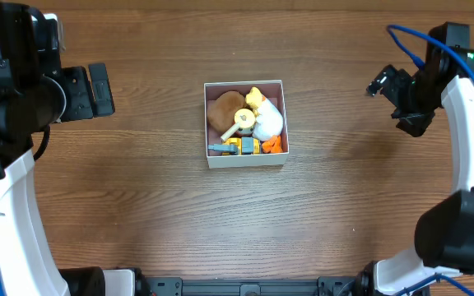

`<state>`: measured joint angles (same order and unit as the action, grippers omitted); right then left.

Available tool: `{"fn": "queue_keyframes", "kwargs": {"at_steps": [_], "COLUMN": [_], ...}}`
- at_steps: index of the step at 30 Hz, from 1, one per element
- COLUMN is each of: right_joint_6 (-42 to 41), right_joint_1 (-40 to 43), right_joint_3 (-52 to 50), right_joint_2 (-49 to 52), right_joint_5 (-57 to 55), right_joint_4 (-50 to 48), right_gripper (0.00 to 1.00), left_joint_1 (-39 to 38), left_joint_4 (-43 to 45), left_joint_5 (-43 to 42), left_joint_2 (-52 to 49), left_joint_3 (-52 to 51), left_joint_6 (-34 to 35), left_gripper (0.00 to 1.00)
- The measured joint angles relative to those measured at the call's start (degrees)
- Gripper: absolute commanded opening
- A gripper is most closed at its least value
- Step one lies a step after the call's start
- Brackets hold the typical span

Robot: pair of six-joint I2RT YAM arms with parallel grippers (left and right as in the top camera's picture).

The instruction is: Pack container

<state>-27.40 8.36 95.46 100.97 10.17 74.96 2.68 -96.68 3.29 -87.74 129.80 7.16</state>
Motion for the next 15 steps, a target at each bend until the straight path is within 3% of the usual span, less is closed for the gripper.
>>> {"fn": "queue_keyframes", "kwargs": {"at_steps": [10, 15], "right_joint_6": [0.0, 1.3], "right_joint_1": [-15.4, -16.1], "right_joint_3": [0.0, -0.4], "right_joint_2": [-20.6, -30.3], "right_joint_5": [0.4, -3.4], "right_joint_4": [-0.2, -1.0], "right_gripper": [1.0, 1.0], "left_joint_1": [0.0, 0.0], "left_joint_4": [0.0, 0.0], "left_joint_5": [0.0, 0.0], "left_joint_2": [0.0, 0.0], "left_joint_3": [0.0, 0.0], "left_joint_6": [0.0, 0.0], "left_gripper": [1.0, 1.0]}}
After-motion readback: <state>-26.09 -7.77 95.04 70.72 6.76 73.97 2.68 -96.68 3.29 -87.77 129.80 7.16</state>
